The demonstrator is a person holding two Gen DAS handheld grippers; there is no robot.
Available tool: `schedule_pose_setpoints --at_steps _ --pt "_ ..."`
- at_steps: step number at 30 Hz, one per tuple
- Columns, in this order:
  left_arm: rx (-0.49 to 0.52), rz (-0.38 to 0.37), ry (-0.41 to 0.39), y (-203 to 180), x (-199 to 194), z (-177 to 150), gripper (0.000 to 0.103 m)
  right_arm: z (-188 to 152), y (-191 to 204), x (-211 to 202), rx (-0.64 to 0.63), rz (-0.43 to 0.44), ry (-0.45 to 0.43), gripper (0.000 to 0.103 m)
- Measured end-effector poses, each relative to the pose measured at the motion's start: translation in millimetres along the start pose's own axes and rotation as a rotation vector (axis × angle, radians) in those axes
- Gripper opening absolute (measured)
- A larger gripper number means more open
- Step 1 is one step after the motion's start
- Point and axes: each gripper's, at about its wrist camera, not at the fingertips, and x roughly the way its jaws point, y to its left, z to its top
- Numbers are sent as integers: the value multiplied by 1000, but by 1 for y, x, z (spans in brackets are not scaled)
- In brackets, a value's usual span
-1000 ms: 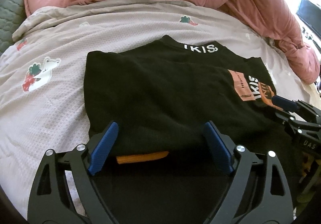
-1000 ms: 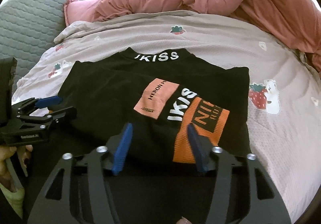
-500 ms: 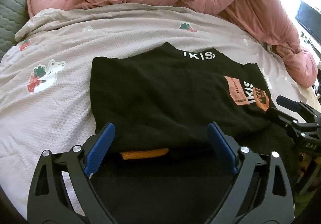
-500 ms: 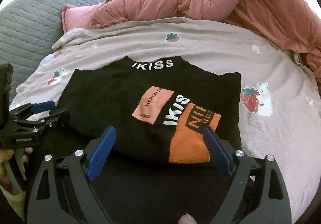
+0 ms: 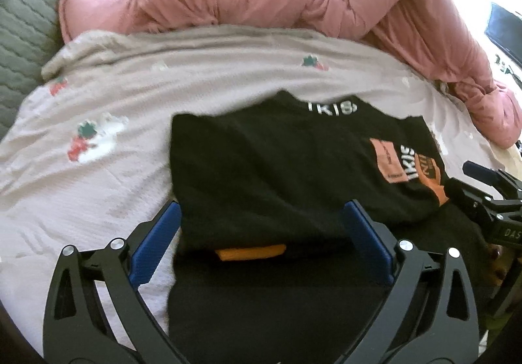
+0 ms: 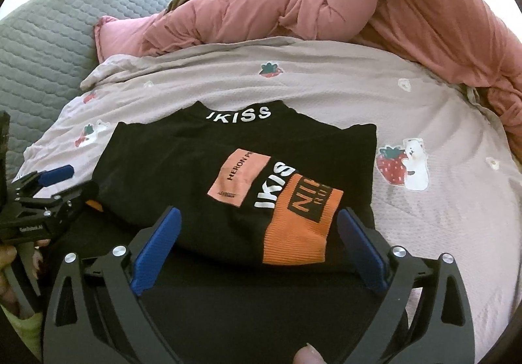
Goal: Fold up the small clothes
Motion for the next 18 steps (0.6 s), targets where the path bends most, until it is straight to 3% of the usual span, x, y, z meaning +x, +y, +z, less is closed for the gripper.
schedule_pose_setpoints --at_steps 8,18 --pt "-9 4 -64 2 -23 -3 93 -2 -7 -9 16 -13 -9 96" --pt "-20 43 -84 9 -38 -17 93 -3 -16 -31 25 -21 -39 97"
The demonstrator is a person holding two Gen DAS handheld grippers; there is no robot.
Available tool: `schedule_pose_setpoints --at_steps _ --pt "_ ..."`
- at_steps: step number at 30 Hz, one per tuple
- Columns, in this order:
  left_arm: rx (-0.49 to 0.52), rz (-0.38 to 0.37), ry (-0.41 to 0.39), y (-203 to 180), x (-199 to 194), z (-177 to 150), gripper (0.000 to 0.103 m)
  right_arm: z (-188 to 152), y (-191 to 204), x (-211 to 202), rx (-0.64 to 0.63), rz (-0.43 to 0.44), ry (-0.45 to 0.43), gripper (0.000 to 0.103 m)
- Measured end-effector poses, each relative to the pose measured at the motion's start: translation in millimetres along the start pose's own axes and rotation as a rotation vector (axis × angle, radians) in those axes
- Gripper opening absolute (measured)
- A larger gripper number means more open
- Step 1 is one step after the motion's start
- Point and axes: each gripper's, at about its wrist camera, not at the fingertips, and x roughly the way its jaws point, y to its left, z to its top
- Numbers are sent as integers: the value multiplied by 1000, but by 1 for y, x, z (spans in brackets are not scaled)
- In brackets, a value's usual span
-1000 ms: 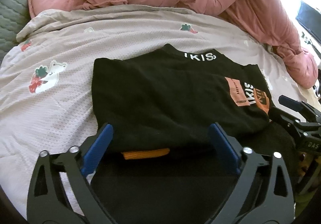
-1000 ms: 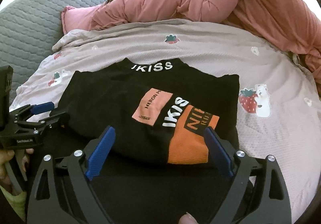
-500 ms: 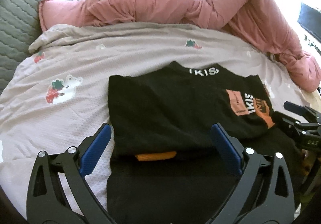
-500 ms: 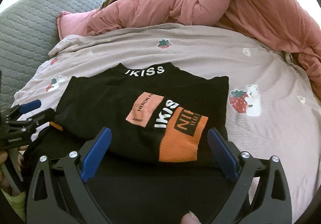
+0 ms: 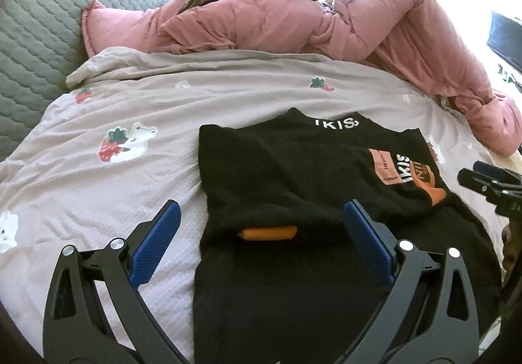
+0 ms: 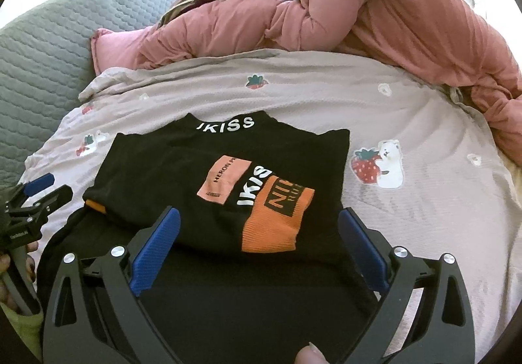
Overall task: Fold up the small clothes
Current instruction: 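Move both grippers toward the hem of the black sweatshirt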
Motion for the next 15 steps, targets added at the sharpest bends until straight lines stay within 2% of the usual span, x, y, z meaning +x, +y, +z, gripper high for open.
schedule_pose_setpoints --at_steps 15 --pt "-51 15 15 9 -24 -17 93 -10 -8 -23 -4 -5 -6 97"
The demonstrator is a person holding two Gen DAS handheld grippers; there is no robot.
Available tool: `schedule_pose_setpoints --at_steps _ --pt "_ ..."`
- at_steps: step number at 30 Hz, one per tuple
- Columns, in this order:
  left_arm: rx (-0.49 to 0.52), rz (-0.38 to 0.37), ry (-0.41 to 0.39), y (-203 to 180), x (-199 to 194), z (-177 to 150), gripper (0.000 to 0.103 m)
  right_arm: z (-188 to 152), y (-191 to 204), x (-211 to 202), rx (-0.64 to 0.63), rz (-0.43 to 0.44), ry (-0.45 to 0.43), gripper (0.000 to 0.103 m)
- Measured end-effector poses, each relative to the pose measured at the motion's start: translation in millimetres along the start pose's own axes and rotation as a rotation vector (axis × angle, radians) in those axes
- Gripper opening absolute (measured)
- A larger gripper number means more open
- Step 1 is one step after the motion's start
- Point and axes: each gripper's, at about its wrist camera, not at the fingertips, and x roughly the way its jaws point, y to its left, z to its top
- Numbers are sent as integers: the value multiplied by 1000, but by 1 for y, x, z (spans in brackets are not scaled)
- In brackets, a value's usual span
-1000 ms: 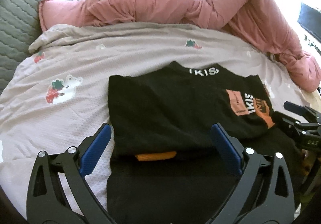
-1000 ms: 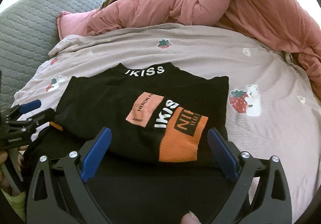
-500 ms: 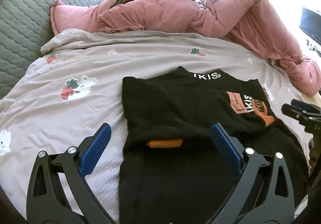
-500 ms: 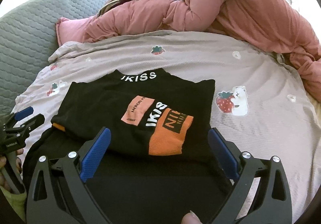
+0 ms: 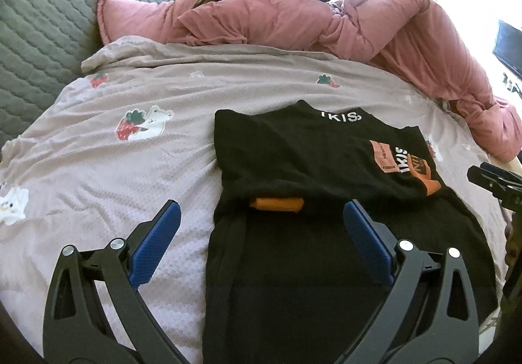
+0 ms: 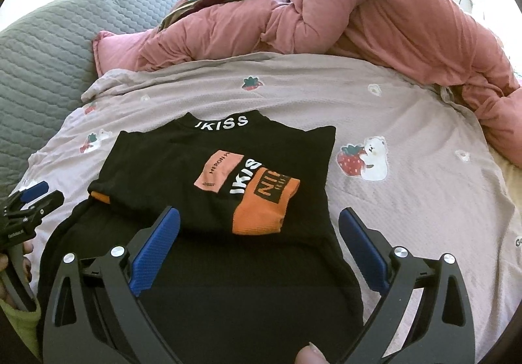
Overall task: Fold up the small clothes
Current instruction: 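Move both grippers toward the hem of the black sweatshirt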
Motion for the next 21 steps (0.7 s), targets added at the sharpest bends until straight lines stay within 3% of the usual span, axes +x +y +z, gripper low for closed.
schedule_pose_setpoints --at_steps 21 --pt "-15 68 50 13 -26 -26 93 -19 -19 -25 6 13 6 97"
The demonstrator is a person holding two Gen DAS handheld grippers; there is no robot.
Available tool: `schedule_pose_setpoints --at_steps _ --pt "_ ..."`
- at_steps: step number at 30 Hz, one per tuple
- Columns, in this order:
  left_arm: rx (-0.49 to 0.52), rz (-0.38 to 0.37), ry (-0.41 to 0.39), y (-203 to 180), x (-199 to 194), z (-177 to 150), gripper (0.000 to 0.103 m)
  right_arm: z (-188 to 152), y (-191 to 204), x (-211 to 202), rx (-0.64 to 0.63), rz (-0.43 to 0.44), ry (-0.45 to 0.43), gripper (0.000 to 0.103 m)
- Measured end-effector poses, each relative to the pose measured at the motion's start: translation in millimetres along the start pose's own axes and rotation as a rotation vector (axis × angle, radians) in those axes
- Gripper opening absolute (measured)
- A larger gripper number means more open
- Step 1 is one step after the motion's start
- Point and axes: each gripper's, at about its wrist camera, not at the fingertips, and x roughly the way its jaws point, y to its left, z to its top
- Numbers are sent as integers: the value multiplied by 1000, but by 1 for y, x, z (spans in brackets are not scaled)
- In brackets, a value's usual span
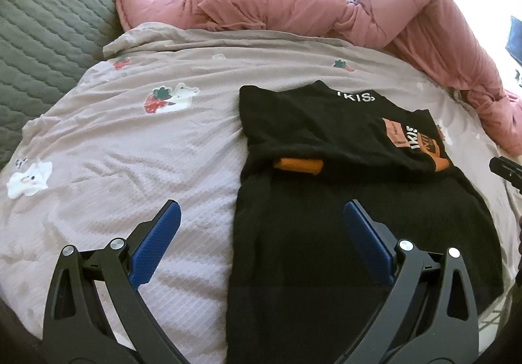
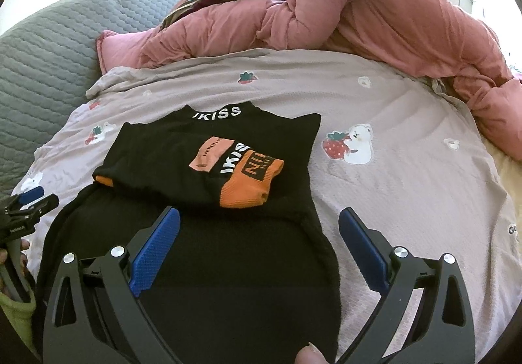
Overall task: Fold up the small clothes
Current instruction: 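Move both grippers toward the hem of the black sweatshirt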
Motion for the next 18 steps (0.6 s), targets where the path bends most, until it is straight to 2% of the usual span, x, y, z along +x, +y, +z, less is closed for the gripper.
schedule_pose_setpoints --at_steps 12,18 --pt "-11 42 21 19 -17 -17 93 -10 -14 -22 7 4 -15 97" --pt "-10 21 42 27 -28 -30 93 -17 -17 -33 4 11 -23 97"
